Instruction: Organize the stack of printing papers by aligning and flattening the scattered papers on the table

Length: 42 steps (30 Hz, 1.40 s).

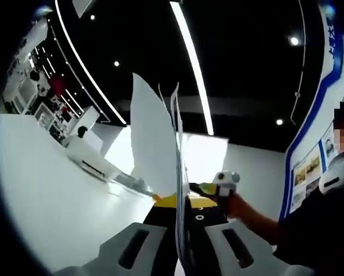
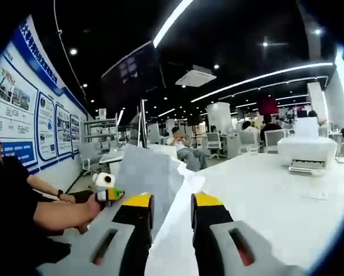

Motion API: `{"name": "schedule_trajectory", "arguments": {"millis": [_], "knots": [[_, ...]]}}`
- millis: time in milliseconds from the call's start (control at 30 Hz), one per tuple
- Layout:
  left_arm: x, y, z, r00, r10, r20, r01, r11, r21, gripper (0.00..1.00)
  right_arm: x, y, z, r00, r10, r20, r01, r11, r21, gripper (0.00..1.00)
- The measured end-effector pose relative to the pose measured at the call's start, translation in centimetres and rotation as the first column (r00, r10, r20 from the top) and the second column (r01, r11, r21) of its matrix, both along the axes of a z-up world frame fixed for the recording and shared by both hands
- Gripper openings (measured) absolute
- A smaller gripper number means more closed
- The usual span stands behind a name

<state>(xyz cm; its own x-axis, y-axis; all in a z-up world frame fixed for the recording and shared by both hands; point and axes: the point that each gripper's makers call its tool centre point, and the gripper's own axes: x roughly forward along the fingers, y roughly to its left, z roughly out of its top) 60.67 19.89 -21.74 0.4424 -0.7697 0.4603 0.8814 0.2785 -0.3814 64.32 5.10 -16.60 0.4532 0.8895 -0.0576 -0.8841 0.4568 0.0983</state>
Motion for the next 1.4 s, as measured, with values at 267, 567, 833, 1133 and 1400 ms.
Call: {"name": "schedule_trajectory", "arguments": {"millis": [267, 567, 833, 1133, 1400], "knots": [[-2.0, -2.7, 0.4, 0.989, -0.134, -0.059, 0.142, 0.978, 0.155, 0.05, 0.1, -2.3, 2.7, 0.996, 0.014, 0.085, -0.008, 0.997, -0.073, 0.3], [-4.0, -5.4, 5.3, 0.979, -0.205, -0.016, 0.186, 0.846, 0.5, 0.05, -3.3, -2.4, 5.3, 0.98, 0.138, 0.146, -0.125, 0.988, -0.093, 0.42], [-3.8, -7.3, 6.4, 0.968, -0.251, 0.021, 0.147, 0.631, 0.762, 0.05, -3.8, -3.0, 6.2, 0.963, 0.196, 0.185, -0.167, 0.973, -0.161, 0.55], [-5.5, -8.8, 6.2, 0.923, -0.384, 0.004, 0.144, 0.355, 0.924, 0.05, -5.3, -2.5, 4.9, 0.94, 0.297, 0.166, -0.263, 0.944, -0.2, 0.71], [-5.1, -10.2, 5.1, 0.909, -0.414, -0.043, 0.129, 0.183, 0.975, 0.05, -7.1, -0.8, 3.0, 0.911, 0.383, 0.155, -0.338, 0.906, -0.254, 0.68]]}}
